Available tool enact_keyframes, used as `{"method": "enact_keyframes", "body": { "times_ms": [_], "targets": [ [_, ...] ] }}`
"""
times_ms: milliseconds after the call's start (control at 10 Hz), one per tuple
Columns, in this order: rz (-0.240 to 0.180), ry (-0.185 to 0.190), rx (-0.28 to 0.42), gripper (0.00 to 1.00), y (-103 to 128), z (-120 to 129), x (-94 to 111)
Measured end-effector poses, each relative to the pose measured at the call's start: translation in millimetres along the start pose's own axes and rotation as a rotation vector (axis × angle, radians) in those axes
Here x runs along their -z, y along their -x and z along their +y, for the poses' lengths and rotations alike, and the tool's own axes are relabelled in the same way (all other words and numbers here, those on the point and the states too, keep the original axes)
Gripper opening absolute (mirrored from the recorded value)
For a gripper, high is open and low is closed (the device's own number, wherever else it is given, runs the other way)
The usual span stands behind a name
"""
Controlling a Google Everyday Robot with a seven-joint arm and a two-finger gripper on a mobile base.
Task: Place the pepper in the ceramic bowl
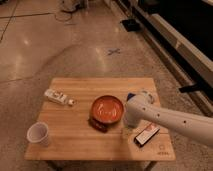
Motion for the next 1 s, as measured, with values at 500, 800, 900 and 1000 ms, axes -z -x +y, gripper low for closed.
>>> {"method": "enact_keyframes", "body": {
  "times_ms": [500, 800, 900, 1000],
  "targets": [
    [-0.024, -0.014, -0.042, 0.65, 28.0, 3.1, -17.3],
    [-0.044, -0.005, -0.035, 0.65, 56.0, 5.9, -19.7],
    [-0.049, 0.002, -0.024, 0.65, 65.9, 9.5, -20.6],
    [-0.052, 0.009, -0.01, 0.65, 75.3, 13.5, -21.7]
  ]
}}
